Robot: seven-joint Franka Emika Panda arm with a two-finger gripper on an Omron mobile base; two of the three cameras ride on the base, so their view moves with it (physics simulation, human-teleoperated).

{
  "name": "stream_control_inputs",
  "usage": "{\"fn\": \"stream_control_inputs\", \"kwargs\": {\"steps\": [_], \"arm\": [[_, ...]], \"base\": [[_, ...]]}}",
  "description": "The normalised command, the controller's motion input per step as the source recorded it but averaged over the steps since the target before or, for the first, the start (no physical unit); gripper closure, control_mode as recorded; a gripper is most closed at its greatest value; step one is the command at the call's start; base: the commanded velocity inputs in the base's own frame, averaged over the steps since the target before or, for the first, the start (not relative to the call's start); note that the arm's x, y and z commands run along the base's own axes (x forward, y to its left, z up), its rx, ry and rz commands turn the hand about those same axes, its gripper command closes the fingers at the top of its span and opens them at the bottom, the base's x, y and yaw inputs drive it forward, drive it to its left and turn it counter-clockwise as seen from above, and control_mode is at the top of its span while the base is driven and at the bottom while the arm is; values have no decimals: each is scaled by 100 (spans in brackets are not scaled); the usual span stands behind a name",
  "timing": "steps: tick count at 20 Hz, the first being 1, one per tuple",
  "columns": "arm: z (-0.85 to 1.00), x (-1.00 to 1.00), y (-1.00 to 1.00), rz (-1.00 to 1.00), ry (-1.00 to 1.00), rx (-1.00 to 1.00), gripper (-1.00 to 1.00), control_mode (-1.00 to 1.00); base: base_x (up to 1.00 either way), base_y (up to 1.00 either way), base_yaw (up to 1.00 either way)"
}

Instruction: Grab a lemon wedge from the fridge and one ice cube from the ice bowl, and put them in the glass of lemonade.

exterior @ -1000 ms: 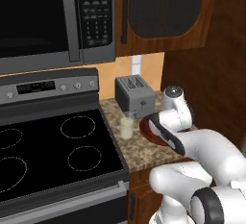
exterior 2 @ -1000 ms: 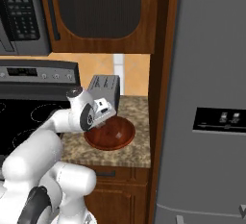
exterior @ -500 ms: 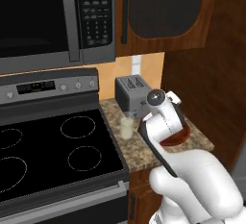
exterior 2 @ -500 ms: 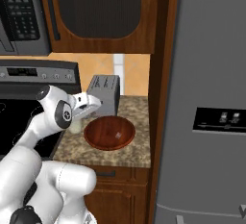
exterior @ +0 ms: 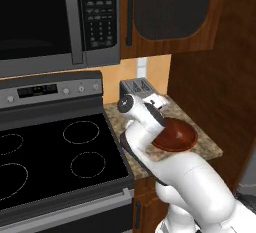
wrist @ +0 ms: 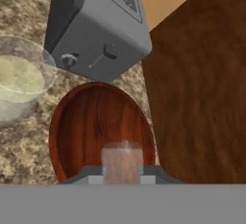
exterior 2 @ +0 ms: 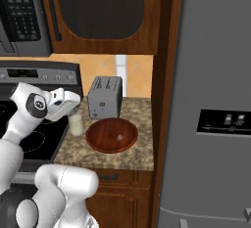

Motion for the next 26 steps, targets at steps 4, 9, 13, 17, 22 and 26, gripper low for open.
{"fn": "stream_control_inputs", "kwargs": {"steps": [4, 9, 13, 17, 22, 26], "arm": [[0, 18, 78, -10, 11, -9, 100, -100], [0, 41, 54, -11, 7, -9, 100, -100], [-13, 49, 6, -5, 0, -9, 100, -100], [-39, 38, 0, -3, 0, -10, 100, -100], [-29, 9, -4, -1, 0, -6, 100, -100], [-3, 1, -12, 0, 1, 0, 100, -100]], "base": [[0, 0, 0], [0, 0, 0], [0, 0, 0], [0, 0, 0], [0, 0, 0], [0, 0, 0]]}}
